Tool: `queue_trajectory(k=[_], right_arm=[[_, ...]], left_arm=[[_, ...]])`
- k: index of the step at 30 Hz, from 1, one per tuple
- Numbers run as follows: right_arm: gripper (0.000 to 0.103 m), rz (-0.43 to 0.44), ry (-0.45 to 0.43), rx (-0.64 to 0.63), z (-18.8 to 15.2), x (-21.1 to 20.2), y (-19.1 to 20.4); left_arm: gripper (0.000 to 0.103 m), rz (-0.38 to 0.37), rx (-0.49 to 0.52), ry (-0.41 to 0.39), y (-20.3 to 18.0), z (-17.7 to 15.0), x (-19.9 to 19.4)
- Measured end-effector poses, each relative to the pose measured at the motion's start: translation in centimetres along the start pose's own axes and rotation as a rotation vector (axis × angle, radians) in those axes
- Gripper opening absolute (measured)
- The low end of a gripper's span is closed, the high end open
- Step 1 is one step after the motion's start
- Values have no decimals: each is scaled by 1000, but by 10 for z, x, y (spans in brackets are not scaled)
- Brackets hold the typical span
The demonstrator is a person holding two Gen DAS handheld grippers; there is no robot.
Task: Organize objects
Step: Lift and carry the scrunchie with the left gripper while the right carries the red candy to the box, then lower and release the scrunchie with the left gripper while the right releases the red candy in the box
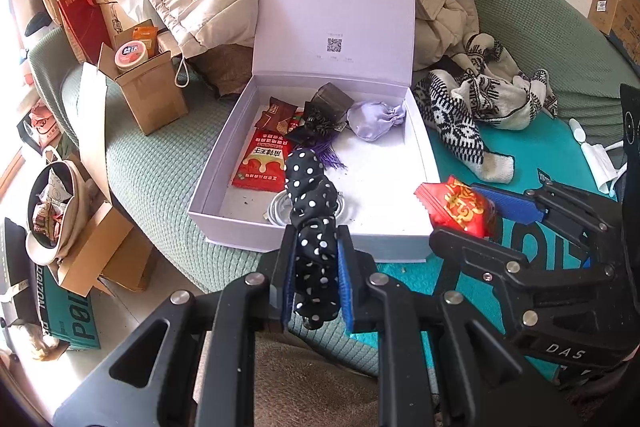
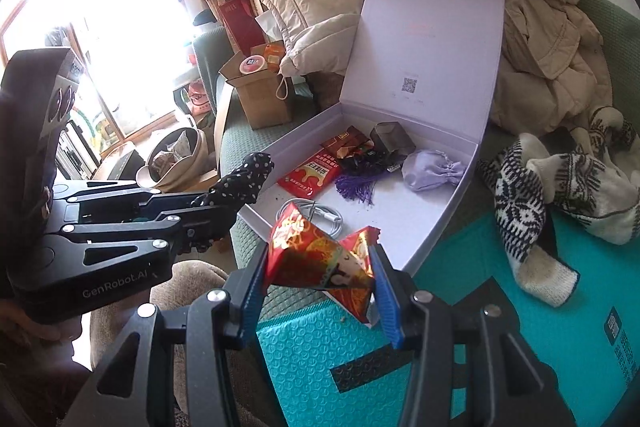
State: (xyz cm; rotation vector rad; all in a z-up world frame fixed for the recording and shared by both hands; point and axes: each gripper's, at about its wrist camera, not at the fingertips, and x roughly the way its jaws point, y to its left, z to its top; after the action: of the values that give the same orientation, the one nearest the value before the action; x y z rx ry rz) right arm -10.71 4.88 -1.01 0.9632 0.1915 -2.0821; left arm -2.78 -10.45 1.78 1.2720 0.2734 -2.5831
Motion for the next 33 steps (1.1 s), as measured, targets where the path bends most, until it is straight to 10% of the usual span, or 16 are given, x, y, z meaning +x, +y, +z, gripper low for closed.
queue_trajectory(k=[33], right_arm=[[49,-13,33,-14,65,82,-39]], left_arm=[[17,-33,4,68,38,82,107]])
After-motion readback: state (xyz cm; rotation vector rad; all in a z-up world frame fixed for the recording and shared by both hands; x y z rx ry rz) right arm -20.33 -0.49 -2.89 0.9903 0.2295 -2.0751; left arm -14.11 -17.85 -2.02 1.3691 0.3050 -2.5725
